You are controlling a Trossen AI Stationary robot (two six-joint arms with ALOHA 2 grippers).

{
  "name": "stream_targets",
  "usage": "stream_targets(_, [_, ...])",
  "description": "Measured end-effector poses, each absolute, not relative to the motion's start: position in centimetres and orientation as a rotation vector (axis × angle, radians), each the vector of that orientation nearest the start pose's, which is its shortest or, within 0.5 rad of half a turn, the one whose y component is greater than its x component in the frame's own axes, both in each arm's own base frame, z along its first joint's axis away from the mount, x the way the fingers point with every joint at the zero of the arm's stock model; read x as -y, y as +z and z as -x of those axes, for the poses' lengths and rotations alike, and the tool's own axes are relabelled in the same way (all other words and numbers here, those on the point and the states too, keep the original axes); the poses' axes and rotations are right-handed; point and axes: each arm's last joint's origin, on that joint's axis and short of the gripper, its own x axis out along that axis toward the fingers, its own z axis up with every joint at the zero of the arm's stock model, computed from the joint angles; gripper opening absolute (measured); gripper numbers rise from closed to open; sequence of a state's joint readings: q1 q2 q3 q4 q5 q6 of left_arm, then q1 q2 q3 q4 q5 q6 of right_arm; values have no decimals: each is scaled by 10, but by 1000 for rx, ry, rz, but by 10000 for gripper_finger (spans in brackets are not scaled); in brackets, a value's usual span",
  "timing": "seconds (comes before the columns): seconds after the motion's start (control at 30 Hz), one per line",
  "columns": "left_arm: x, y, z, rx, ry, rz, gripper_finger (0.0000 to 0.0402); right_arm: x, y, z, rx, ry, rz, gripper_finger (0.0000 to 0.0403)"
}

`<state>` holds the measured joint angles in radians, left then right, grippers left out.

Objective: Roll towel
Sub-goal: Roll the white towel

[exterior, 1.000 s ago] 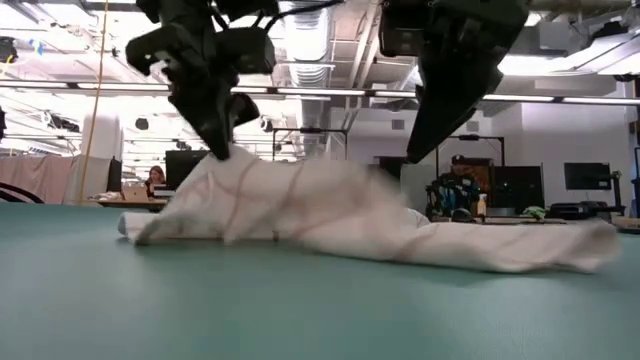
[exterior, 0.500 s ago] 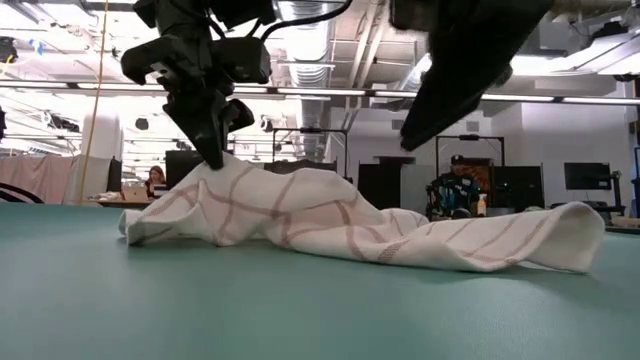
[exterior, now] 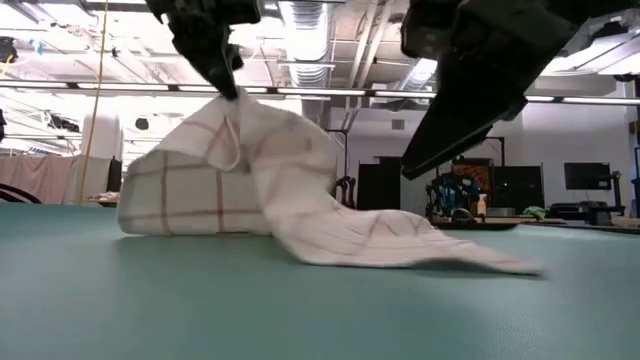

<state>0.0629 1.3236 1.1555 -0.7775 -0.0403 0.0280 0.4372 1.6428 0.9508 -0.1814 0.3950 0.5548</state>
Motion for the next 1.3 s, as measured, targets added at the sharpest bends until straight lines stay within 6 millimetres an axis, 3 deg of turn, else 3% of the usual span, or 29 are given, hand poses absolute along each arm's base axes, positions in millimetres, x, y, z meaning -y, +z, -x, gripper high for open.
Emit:
stream_targets(0.33, [-32,310,-251,-911,169,29,1,-147,179,-295,-767,-114,-2,231])
stream_targets(0.7, [-32,309,-251,-918,171,13,1,-165,138,-324,-735,-64,-7,231])
stream_targets(1.0, [-33,309,-250,-922,187,-4,1,-174,117,-329,-783,-121,-27,227])
stream_targets(1.13, [-33,309,-251,-924,178,-15,1,-168,113,-323,-848,-231,-80,188])
stream_targets(1.3, [-32,309,-251,-923,140,-1,1,-164,109,-318,-904,-289,-131,84])
